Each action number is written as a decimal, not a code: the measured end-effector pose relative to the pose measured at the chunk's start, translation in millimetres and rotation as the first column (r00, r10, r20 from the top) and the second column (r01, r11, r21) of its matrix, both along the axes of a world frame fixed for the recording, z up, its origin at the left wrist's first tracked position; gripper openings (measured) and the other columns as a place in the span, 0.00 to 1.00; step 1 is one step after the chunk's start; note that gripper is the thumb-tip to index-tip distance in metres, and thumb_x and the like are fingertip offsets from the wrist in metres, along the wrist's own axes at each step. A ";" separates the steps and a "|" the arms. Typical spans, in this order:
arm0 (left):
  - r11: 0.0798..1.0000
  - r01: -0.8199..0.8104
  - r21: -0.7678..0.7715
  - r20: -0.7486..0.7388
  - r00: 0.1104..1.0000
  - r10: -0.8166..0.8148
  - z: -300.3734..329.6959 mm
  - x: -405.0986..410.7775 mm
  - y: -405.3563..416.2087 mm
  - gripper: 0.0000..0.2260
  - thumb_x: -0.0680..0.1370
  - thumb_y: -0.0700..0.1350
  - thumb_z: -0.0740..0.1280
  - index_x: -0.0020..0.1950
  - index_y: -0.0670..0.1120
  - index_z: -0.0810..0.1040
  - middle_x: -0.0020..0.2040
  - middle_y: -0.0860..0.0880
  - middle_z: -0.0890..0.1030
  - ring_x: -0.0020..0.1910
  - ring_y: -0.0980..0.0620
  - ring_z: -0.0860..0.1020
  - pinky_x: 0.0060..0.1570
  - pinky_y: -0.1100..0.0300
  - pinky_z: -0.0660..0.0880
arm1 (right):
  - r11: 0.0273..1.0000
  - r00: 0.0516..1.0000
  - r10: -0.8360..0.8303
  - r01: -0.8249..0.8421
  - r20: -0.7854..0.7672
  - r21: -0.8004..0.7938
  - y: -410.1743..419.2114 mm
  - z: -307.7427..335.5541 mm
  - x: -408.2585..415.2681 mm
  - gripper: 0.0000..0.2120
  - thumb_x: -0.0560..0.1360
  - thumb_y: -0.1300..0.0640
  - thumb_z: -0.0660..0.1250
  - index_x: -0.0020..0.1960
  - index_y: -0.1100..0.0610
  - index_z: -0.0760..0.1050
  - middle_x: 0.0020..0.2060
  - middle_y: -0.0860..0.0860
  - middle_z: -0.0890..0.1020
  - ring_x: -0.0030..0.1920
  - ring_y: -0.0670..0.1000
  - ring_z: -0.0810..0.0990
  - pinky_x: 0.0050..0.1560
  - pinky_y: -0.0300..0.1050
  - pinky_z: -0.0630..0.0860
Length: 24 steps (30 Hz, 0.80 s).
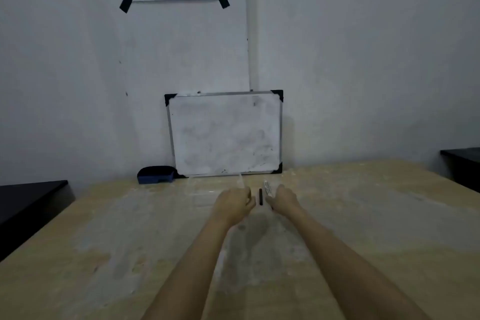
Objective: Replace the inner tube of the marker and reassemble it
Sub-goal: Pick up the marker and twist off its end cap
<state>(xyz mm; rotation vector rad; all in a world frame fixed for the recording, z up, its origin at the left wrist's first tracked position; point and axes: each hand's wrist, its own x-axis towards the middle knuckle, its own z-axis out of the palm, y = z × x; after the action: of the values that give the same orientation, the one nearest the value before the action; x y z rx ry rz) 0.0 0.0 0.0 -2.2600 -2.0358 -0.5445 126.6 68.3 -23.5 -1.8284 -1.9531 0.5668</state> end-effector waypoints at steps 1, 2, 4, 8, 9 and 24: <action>0.996 0.016 -0.084 0.011 1.000 -0.015 -3.4 0.5 2.0 0.15 0.79 0.48 0.56 0.51 0.38 0.75 0.50 0.38 0.81 0.47 0.40 0.79 0.43 0.53 0.72 | 1.000 1.000 -0.016 0.016 -0.001 -0.024 0.3 -3.1 -3.3 0.21 0.78 0.51 0.58 0.63 0.66 0.67 0.63 0.62 0.73 0.63 0.61 0.72 0.60 0.48 0.70; 0.989 0.025 -0.144 0.032 0.999 -0.020 -6.7 0.3 4.8 0.14 0.78 0.48 0.56 0.52 0.38 0.75 0.51 0.38 0.81 0.48 0.40 0.79 0.44 0.53 0.72 | 0.999 0.999 -0.032 0.032 -0.017 -0.039 1.8 -6.6 -6.4 0.21 0.78 0.51 0.58 0.64 0.66 0.67 0.63 0.62 0.73 0.63 0.61 0.71 0.60 0.48 0.70; 0.978 0.039 -0.204 0.068 0.997 -0.025 -13.5 -1.8 12.3 0.14 0.78 0.47 0.57 0.53 0.39 0.76 0.52 0.39 0.81 0.49 0.41 0.79 0.44 0.54 0.72 | 0.999 0.999 -0.045 0.045 -0.017 -0.027 5.9 -14.0 -14.0 0.20 0.78 0.53 0.58 0.64 0.65 0.67 0.64 0.61 0.72 0.64 0.61 0.70 0.61 0.48 0.69; 0.986 0.050 -0.160 0.134 0.991 -0.028 -23.5 -8.7 31.5 0.13 0.77 0.47 0.58 0.53 0.40 0.76 0.53 0.41 0.81 0.47 0.45 0.77 0.49 0.52 0.74 | 0.996 0.990 -0.083 0.078 0.111 0.047 19.0 -24.3 -18.1 0.17 0.80 0.56 0.54 0.64 0.64 0.68 0.64 0.60 0.71 0.64 0.59 0.68 0.62 0.49 0.67; 0.986 0.063 -0.151 0.140 0.989 -0.042 -24.8 -10.6 35.0 0.13 0.77 0.46 0.58 0.53 0.40 0.76 0.53 0.41 0.80 0.49 0.45 0.77 0.50 0.52 0.74 | 0.997 0.983 -0.059 0.050 0.176 0.052 24.5 -27.4 -18.2 0.16 0.80 0.59 0.52 0.64 0.65 0.68 0.64 0.60 0.71 0.64 0.59 0.68 0.63 0.48 0.66; 0.993 0.060 0.100 0.747 0.655 -0.115 11.8 -33.7 43.1 0.12 0.79 0.44 0.60 0.59 0.41 0.76 0.46 0.47 0.79 0.42 0.54 0.77 0.35 0.74 0.72 | 0.841 0.816 0.261 -0.454 -0.515 -0.293 11.9 59.2 56.1 0.08 0.79 0.64 0.57 0.51 0.59 0.75 0.37 0.51 0.79 0.34 0.45 0.75 0.33 0.33 0.75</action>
<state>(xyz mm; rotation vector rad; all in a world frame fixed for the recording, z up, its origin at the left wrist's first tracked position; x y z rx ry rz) -33.7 43.1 11.8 -2.3114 -2.1104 -1.8011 182.7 80.2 35.8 -1.3263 -1.9450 1.4852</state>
